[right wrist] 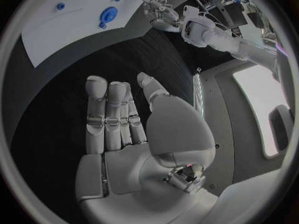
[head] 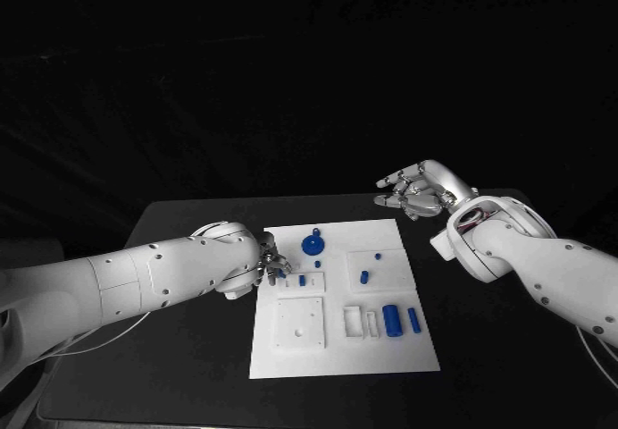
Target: Assemble the parts on the task board
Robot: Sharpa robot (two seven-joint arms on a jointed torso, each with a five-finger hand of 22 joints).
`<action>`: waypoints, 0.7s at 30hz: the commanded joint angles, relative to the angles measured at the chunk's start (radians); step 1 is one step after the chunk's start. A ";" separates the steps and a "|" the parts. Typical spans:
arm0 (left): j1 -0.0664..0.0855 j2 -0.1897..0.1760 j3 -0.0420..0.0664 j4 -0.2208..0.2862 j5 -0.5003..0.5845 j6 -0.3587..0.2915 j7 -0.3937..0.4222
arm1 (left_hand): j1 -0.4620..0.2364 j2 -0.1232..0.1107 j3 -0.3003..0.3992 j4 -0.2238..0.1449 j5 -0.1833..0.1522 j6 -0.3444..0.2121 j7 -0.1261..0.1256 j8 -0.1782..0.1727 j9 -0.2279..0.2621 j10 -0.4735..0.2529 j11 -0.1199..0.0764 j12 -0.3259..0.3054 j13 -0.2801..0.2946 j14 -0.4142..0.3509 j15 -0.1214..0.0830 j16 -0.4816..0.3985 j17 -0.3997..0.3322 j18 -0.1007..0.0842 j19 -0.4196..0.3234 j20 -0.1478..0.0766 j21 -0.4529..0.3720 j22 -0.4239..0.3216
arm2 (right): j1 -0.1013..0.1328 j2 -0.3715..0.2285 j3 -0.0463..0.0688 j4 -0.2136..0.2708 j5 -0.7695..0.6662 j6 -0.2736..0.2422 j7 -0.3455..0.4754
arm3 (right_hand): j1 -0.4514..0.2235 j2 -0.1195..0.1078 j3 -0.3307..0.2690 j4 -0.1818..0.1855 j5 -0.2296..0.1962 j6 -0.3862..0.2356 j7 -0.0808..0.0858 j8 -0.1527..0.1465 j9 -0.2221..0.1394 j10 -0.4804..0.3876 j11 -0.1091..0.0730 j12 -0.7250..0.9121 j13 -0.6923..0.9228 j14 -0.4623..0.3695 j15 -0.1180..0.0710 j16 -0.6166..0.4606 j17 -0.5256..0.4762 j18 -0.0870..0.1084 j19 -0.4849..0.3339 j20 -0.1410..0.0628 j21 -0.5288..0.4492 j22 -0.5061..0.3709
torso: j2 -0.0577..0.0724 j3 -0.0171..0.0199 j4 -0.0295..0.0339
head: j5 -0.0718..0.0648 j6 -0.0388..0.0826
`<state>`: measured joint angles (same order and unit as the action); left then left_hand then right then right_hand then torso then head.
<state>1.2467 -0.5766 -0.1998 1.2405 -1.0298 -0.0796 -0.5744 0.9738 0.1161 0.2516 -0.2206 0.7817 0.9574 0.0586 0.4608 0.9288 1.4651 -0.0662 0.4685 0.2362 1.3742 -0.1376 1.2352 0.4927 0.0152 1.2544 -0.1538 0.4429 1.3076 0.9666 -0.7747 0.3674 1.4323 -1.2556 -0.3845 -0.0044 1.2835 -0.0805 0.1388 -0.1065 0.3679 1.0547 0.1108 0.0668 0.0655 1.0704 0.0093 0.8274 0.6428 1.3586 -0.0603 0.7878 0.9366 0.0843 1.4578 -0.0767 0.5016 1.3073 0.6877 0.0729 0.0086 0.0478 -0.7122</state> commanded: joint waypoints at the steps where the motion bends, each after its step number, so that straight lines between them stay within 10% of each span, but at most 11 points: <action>1: -0.005 0.006 -0.001 0.003 -0.045 -0.049 0.008 | 0.011 0.006 0.057 -0.058 0.001 0.069 -0.069 -0.006 -0.002 0.044 -0.008 0.007 -0.002 0.006 -0.001 -0.004 0.002 -0.002 0.002 -0.004 0.004 0.018 | 0.000 0.001 0.001 0.000 0.001 -0.002 0.006 | 0.000 -0.013 0.008 0.002 0.009 0.008 -0.002 -0.004 0.000 0.003 -0.003 0.004 -0.001 0.001 0.001 0.005 -0.001 0.016 0.005 -0.002 0.008 0.058 | 0.000 -0.0006 -0.0011 | 0.001 -0.001; 21: -0.031 0.009 -0.017 0.008 -0.074 -0.086 0.026 | 0.014 0.008 0.055 -0.057 -0.007 0.071 -0.068 -0.013 -0.005 0.044 -0.008 0.007 -0.005 0.009 0.000 -0.008 0.002 -0.001 0.003 -0.003 0.004 0.017 | 0.000 0.004 0.002 -0.002 0.001 0.006 0.006 | -0.001 -0.014 0.012 0.003 0.010 0.009 -0.002 -0.005 0.000 0.004 -0.003 0.005 -0.001 0.001 0.001 0.005 -0.001 0.016 0.006 -0.002 0.011 0.058 | -0.001 -0.0001 -0.0003 | -0.002 -0.008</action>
<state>1.2163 -0.5699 -0.2172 1.2451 -1.0884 -0.1467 -0.5626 0.9791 0.1213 0.2516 -0.2209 0.7750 0.9577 0.0586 0.4519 0.9252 1.4653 -0.0659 0.4732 0.2327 1.3741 -0.1373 1.2311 0.4935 0.0152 1.2543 -0.1537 0.4429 1.3078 0.9667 -0.7722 0.3683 1.4302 -1.2539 -0.3841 -0.0042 1.2795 -0.0845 0.1469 -0.1036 0.3756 1.0581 0.1075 0.0668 0.0655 1.0704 0.0092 0.8274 0.6426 1.3586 -0.0603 0.7878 0.9367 0.0844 1.4578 -0.0767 0.5056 1.3073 0.6872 0.0728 0.0080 0.0465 -0.7194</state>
